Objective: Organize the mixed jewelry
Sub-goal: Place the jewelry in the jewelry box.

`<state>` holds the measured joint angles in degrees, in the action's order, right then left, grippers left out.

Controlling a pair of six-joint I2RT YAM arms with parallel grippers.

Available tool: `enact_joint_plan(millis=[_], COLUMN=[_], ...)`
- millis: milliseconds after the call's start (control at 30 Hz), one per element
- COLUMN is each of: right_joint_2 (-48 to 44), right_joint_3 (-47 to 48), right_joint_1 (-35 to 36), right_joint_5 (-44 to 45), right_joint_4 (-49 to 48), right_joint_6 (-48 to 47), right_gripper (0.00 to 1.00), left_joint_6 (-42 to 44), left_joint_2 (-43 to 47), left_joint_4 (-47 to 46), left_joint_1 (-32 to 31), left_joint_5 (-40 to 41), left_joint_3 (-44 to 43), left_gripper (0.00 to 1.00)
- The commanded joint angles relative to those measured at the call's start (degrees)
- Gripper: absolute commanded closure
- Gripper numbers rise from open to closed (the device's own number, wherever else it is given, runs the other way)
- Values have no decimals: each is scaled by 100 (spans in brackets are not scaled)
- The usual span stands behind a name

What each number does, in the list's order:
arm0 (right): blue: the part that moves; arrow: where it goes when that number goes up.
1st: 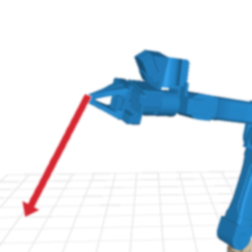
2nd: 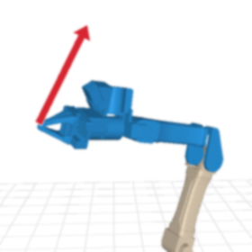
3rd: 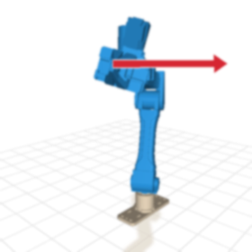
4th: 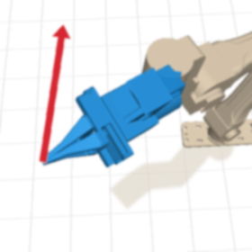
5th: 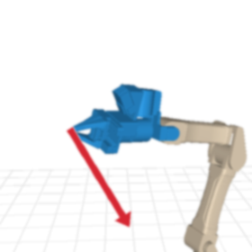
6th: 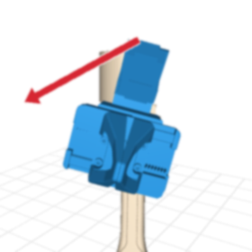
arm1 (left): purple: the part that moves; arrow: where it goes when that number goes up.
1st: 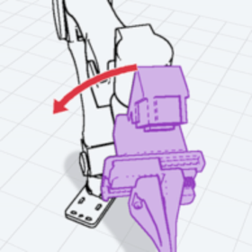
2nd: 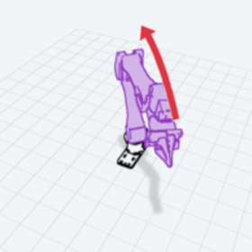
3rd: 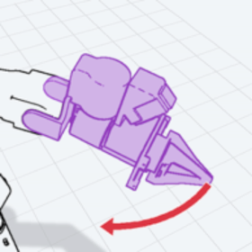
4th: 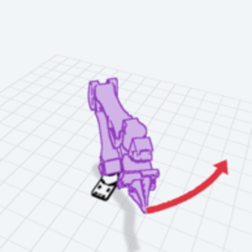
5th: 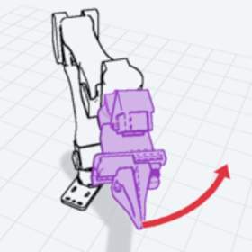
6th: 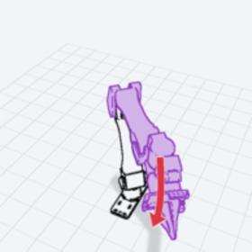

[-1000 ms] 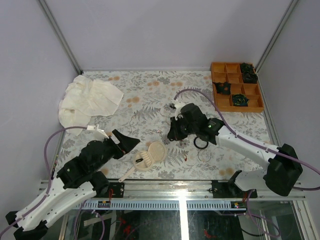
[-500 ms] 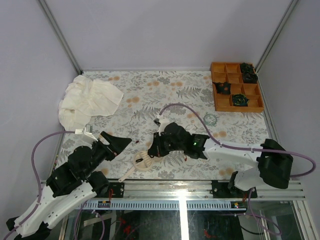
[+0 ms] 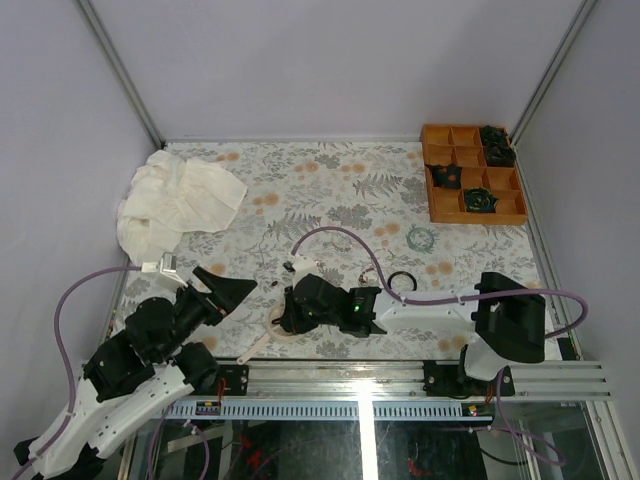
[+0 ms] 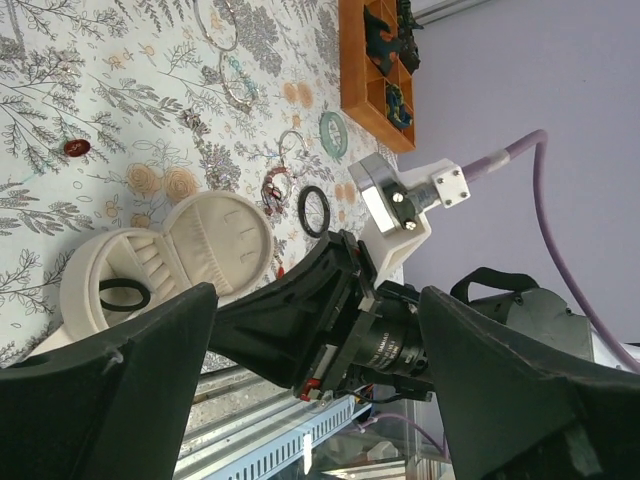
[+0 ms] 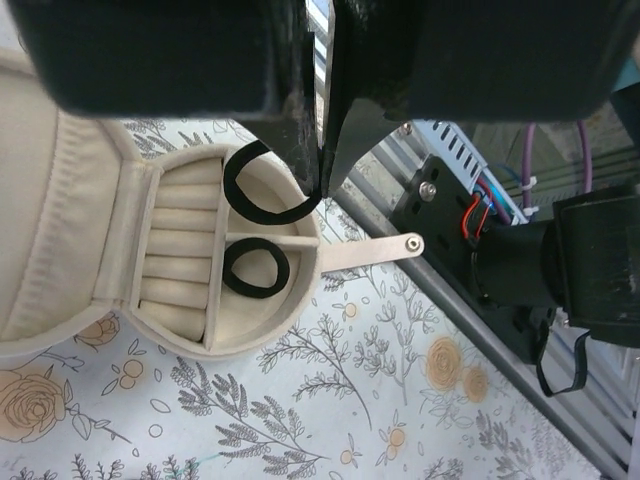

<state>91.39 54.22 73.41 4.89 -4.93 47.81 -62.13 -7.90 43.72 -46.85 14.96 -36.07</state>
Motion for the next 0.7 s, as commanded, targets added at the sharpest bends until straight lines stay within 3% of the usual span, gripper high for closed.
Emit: enact_joint_plan(millis=[0, 667], right_joint_2=[249, 662], right_joint_3=[450, 548], right_joint_1=[103, 279], right_joint_5=[603, 888], right_joint_4=[-32, -78], right_joint_6=[52, 111], right_gripper=[99, 100], left_joint_6=[24, -78], left_joint_2=[137, 294], left_joint_4=[158, 224], left_joint_1=[-9, 0], left_joint_5=[50, -42], left_joint_3=[-219, -147], left_gripper=[19, 19])
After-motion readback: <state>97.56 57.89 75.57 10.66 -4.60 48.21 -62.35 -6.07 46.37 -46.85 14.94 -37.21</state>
